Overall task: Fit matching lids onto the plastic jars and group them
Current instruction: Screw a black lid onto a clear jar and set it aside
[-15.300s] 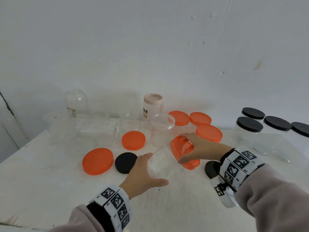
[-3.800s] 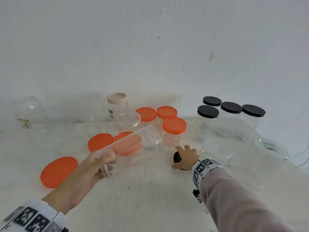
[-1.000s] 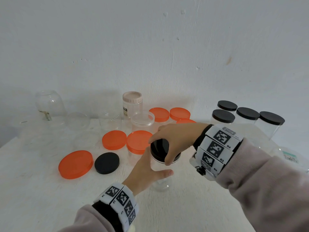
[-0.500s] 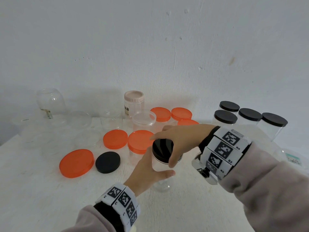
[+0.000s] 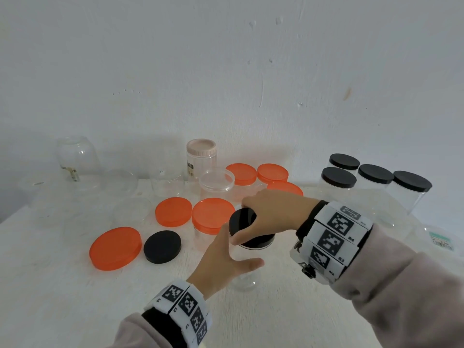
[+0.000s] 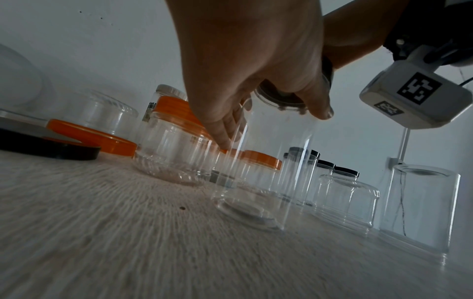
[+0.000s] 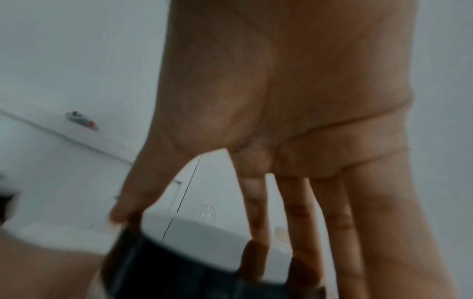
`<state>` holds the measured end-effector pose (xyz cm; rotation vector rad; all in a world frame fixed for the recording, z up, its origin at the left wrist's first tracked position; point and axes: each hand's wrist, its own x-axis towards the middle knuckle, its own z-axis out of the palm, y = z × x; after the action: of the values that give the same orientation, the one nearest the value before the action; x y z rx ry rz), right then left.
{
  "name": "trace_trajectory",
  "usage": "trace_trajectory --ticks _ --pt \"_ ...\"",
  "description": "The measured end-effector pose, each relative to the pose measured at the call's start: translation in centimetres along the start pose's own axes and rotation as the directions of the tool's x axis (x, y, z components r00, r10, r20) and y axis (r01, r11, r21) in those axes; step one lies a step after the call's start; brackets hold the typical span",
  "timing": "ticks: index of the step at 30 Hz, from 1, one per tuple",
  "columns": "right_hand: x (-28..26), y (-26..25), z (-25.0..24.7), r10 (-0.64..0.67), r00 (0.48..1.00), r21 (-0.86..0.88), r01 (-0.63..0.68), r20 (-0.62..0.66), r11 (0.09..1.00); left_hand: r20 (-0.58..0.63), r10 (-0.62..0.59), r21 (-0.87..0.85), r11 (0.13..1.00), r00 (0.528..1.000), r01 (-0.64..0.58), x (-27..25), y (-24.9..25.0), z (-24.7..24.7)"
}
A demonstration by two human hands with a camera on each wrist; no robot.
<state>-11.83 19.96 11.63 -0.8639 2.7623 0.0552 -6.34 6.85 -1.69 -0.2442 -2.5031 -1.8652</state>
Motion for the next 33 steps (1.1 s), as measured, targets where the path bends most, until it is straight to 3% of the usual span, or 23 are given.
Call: trace_trajectory --ticks 4,9,17,24,29,33 --pt "-0.7 0.3 -1.1 -0.069 0.979 0.069 0.057 0.191 0.996 0.000 -0.011 0.022 1.000 1.000 0.011 0.0 0.1 0.0" --pt "-0.5 0.2 -1.4 -0.122 0.981 0.071 0.112 0.153 0.991 -0.002 -0.004 0.013 1.000 1.000 0.004 0.1 0.1 0.1" --pt "-0.1 -0.2 0.0 -0.015 1.000 0.028 0.015 -0.004 1.000 0.000 -0.016 -0.003 1.000 1.000 0.016 0.0 0.3 0.0" --pt "-0.7 -0.2 -1.2 -0.092 0.975 0.035 0.087 0.203 0.996 -0.004 -0.016 0.015 1.000 1.000 0.016 0.0 0.1 0.0" --pt "-0.5 -0.3 -1.4 -0.130 0.981 0.038 0.126 0.143 0.991 -0.006 -0.015 0.005 1.000 1.000 0.015 0.0 0.2 0.0" --pt "-0.1 -0.6 -0.4 -0.053 0.998 -0.013 0.053 0.016 0.998 0.003 -0.010 -0.021 1.000 1.000 0.010 -0.1 0.2 0.0"
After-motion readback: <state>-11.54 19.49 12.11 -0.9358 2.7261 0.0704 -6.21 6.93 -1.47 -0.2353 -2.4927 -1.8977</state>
